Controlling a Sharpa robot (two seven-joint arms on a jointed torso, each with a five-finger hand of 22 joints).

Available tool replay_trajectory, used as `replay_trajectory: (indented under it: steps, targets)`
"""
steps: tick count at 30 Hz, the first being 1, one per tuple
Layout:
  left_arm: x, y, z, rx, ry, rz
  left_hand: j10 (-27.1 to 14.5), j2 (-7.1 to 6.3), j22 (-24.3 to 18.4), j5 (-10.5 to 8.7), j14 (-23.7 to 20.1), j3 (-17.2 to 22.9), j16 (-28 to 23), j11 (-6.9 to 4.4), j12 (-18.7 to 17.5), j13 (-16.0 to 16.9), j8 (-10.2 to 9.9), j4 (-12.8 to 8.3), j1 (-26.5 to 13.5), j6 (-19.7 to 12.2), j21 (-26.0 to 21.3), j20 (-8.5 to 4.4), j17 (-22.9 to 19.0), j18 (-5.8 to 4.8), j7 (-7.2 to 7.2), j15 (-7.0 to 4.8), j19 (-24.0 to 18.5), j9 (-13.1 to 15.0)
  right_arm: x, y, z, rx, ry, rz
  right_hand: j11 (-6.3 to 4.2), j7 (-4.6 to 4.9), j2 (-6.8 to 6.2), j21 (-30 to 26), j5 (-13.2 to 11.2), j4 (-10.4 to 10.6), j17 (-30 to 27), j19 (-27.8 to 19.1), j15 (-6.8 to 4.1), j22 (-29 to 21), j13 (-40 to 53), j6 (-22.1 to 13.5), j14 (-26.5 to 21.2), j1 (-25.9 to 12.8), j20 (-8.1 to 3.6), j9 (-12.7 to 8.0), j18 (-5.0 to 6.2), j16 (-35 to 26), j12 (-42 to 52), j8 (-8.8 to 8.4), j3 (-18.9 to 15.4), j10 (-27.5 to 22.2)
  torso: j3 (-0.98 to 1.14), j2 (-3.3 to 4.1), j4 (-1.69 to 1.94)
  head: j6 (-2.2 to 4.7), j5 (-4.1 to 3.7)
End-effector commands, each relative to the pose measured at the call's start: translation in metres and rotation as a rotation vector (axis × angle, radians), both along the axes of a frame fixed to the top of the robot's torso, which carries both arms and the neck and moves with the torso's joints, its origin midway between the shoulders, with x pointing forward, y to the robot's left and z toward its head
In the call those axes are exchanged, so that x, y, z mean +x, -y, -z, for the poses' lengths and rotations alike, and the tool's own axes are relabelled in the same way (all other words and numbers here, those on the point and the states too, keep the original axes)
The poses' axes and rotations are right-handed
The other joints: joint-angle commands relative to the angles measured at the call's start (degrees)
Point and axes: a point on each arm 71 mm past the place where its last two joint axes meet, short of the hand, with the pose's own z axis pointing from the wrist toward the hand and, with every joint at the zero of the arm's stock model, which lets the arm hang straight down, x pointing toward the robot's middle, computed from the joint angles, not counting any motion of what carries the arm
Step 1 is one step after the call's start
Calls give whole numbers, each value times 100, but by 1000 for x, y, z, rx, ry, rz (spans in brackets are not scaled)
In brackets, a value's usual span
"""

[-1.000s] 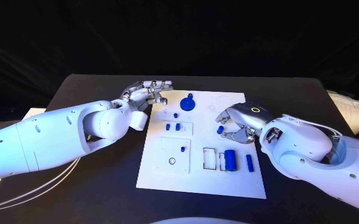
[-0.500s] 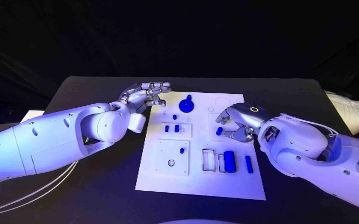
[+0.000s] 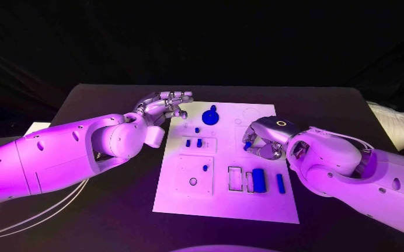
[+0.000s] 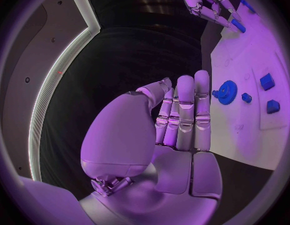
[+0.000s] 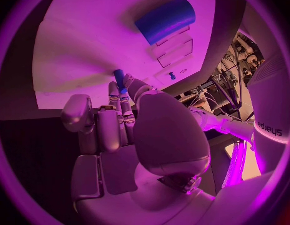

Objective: Assemble the parts on the task board

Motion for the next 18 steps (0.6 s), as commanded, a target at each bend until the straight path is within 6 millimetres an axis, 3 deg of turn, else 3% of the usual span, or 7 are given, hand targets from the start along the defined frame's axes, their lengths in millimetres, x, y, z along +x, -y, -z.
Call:
replay_trajectory:
  steps: [1,6,12,18]
  targets:
    - [-1,2,-1,-11,7,22,-16,53,-5,1,-33,-37,-16,17,2,-8,20,8,-18,6,-34,-17,-5,67,16,3,-6,-4,-1,-2,3,-24,-19,-17,8,8,51,37,33,-1,11,37,48,8,-2,48,253,11,4,7,-3,32,18,18,45,55,4,-1,-3,-7,0]
    - [-1,3,-1,-11,7,23,-16,53,-5,1,-33,-37,-16,17,2,-8,20,8,-18,6,-34,-17,-5,67,16,3,-6,-4,1,-4,5,-22,-12,-15,6,8,92,50,29,16,32,49,54,27,-3,108,256,34,10,16,-7,50,4,22,101,128,2,-3,-2,-8,2]
    - [0,3,-1,-11,7,23,-16,53,-5,1,-33,-37,-16,17,2,-8,20,8,-18,6,-34,-17,-5,67,16,3,-6,-4,1,-5,1,28,39,-12,-40,-14,278,147,-185,-35,102,131,29,166,19,322,272,203,-1,72,-30,111,23,101,332,399,1,-3,0,-17,4]
    - [0,2,-1,-11,7,24,-16,53,-5,1,-33,-37,-16,17,2,-8,20,8,-18,6,-34,-17,-5,67,16,3,-6,-4,-4,-5,-8,106,86,-18,-70,-25,303,197,-218,-82,120,166,6,234,32,410,276,251,-23,118,-42,133,17,143,432,553,2,-8,1,-17,4]
